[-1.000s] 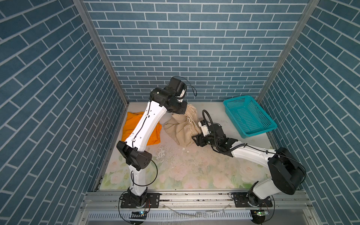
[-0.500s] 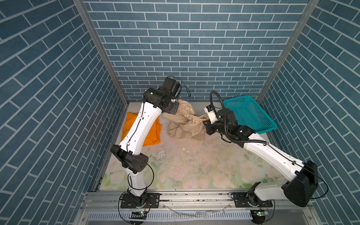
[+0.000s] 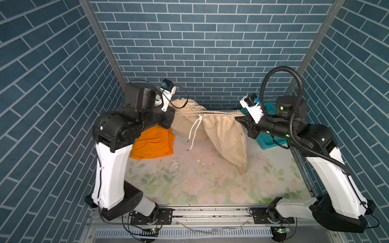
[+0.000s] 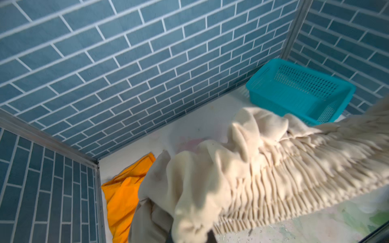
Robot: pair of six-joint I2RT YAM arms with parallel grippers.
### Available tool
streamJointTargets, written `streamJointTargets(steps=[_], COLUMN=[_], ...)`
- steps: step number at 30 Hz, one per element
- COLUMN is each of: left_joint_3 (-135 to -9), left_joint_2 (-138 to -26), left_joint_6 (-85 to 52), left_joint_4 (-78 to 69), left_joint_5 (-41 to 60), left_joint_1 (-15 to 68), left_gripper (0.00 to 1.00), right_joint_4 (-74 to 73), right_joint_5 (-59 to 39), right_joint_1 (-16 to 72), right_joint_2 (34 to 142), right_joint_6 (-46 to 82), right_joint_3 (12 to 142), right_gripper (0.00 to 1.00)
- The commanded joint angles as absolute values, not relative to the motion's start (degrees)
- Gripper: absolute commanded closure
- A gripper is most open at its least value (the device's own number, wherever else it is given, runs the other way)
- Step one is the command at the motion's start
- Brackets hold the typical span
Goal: Fold and stack the shorts
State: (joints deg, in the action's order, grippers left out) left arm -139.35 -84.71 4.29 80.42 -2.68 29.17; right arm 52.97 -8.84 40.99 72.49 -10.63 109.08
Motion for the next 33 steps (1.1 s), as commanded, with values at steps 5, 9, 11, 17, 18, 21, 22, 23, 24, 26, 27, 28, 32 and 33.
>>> streamJointTargets(steps=[5,9,11,17,18,21,22,23,24,26,27,28,32,33], left_joint_3=[-122.01,-115.18,-114.29,-113.3,-112.7,-109.25,-107.85,-106.69,-105.38,-103.8,-103.54,-103.65,-107.4,-108.36], left_joint_2=[-90.99,-98.72,-102.34,-104.48,-104.25,-103.53,-103.75,-104.14,-104.76,-106.7,-108.17,-109.94,-117.62,-119.3], left_joint_6=[-0.43,-2.01,-2.4,-2.33,-1.72,2.17,3.91,5.32,6.89,10.09,11.49,12.96,17.54,18.92], left_joint_4=[78.32,75.76,74.76,70.65,69.8,65.57,63.72,62.01,59.93,56.51,54.95,53.62,52.73,52.75], left_joint_5=[-3.39,0.59,0.34,3.45,3.68,3.95,4.08,4.46,5.45,8.39,10.27,12.46,17.0,17.94], left_joint_1=[26.91,25.58,25.39,23.01,22.56,21.74,21.58,21.49,21.4,21.36,21.39,21.36,21.71,21.98], left_gripper=[0.89,0.89,0.77,0.0,0.0,0.0,0.0,0.0,0.0,0.0,0.0,0.0,0.0,0.0], right_joint_4=[54.21,50.69,49.94,47.45,47.05,47.83,48.68,49.39,49.94,50.44,50.38,50.21,48.53,48.18], right_joint_5=[-8.97,-11.92,-11.73,-15.88,-17.55,-20.76,-21.97,-22.88,-23.49,-23.73,-23.94,-24.43,-27.05,-27.64], right_joint_1=[38.26,32.94,31.07,29.54,29.28,27.86,27.1,26.39,25.69,24.68,24.15,23.55,21.25,20.67], right_joint_2=[76.79,81.29,84.05,91.76,93.06,97.66,99.41,100.69,101.97,103.47,103.86,103.9,102.97,102.76], right_joint_6=[-12.94,-11.79,-11.78,-12.98,-13.11,-13.45,-13.44,-13.49,-13.42,-13.52,-13.61,-13.71,-13.45,-13.21], right_joint_3=[95.85,90.57,89.34,85.65,85.27,86.02,86.82,87.51,88.13,88.67,88.55,88.21,85.96,85.47], right_gripper=[1.0,1.0,1.0,1.0,1.0,1.0,1.0,1.0,1.0,1.0,1.0,1.0,1.0,1.0])
